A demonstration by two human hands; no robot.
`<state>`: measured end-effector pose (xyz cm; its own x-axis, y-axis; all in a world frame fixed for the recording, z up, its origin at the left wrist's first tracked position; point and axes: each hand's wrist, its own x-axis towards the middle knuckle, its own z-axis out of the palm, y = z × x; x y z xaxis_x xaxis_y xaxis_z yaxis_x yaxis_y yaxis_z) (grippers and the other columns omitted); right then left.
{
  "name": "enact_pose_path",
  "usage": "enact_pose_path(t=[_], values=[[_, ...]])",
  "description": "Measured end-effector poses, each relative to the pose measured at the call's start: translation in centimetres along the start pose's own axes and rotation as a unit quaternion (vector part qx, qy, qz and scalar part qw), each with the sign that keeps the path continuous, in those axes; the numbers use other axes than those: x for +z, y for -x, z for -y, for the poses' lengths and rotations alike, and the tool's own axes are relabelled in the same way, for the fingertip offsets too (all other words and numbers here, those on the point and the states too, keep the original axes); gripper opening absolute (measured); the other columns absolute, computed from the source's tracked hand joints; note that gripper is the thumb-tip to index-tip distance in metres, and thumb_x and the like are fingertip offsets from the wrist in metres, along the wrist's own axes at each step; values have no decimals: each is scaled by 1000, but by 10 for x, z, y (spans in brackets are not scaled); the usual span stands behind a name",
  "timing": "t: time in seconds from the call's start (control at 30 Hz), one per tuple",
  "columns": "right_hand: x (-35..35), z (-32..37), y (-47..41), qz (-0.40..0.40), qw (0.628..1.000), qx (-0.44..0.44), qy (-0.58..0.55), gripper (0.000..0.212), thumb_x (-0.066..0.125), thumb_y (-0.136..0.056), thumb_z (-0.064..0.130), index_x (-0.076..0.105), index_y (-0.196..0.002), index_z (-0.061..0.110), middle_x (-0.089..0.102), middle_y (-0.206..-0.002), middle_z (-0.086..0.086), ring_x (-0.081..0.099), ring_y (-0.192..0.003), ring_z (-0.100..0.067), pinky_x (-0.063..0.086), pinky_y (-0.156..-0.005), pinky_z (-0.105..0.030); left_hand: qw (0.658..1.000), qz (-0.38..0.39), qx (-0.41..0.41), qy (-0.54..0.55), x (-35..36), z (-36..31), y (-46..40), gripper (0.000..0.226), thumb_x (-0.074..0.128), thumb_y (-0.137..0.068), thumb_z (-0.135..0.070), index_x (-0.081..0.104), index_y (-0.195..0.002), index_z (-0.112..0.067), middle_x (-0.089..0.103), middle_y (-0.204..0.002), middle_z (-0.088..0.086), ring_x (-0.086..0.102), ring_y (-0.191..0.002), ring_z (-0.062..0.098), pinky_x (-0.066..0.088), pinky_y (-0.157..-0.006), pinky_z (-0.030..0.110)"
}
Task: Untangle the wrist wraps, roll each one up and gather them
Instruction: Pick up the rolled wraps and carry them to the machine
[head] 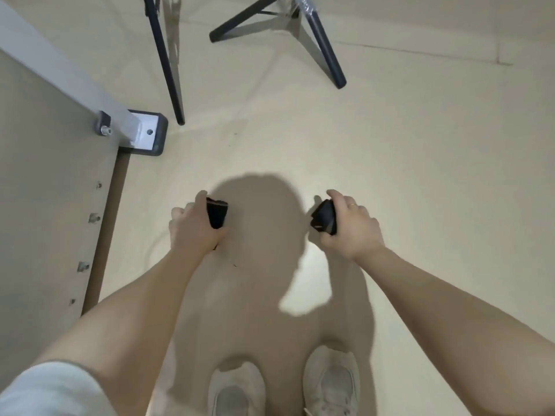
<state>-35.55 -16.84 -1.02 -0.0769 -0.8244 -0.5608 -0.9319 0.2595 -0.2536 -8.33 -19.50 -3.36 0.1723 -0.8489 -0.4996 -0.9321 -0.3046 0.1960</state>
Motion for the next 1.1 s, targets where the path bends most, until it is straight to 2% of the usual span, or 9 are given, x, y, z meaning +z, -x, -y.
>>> enact_pose_path(t=[0.13,0.23,0.33,0.43,0.5,0.6,0.73,0.87,1.1], values=[[-46,78,62,5,993,-54,-102,63,64,-74,34,39,-130,21,50,-120,-1,53,-103,-25,49,-82,-38,988,39,107,102,-71,-55,65,82,72,-74,-25,29,-143,-18,53,-124,11,49,-109,33,47,-87,39],[-114,102,141,14,974,-18,-227,48,65,-76,31,45,-119,21,55,-106,4,57,-90,-19,49,-75,-30,971,102,61,210,-147,-81,131,83,71,-78,-23,23,-145,-22,50,-119,3,55,-95,22,51,-66,27],[-199,100,230,42,929,59,-363,32,66,-82,25,44,-106,24,57,-86,14,59,-70,-8,48,-56,-17,962,163,35,218,-229,-104,214,84,72,-80,-24,18,-143,-23,47,-112,-1,56,-81,16,44,-51,16],[-284,85,313,51,850,159,-500,34,63,-86,18,48,-115,11,59,-88,0,61,-53,-9,45,-41,-22,957,193,68,203,-306,-139,291,81,75,-77,-26,19,-134,-18,50,-112,6,61,-82,25,55,-61,34],[-328,71,362,38,827,188,-529,39,65,-83,19,49,-118,9,60,-97,-8,64,-59,-18,50,-44,-26,951,220,96,198,-345,-169,337,72,76,-76,-28,25,-125,-16,52,-110,7,61,-84,26,57,-66,37],[-377,44,430,-22,825,201,-527,48,70,-72,30,48,-114,20,62,-105,-4,66,-80,-30,58,-67,-44,939,262,127,181,-378,-217,403,61,74,-76,-30,33,-119,-17,56,-103,4,60,-86,23,54,-68,31],[-409,0,521,-101,814,223,-527,42,70,-80,23,46,-114,16,59,-104,-7,65,-69,-28,54,-52,-33,913,307,193,186,-386,-277,483,53,72,-76,-31,39,-114,-16,59,-103,6,61,-90,23,51,-77,35],[-404,-73,619,-153,827,241,-484,51,70,-81,31,46,-123,16,59,-111,-2,58,-98,-19,48,-78,-28,861,400,252,185,-363,-331,585,56,68,-83,-26,34,-126,-18,56,-102,-1,58,-82,11,47,-61,22],[-315,-216,846,-212,752,305,-545,45,71,-80,30,49,-118,19,60,-113,-3,58,-102,-20,51,-83,-33,810,472,338,78,-243,-383,803,47,69,-83,-22,42,-121,-17,57,-93,0,59,-75,13,49,-62,24]])
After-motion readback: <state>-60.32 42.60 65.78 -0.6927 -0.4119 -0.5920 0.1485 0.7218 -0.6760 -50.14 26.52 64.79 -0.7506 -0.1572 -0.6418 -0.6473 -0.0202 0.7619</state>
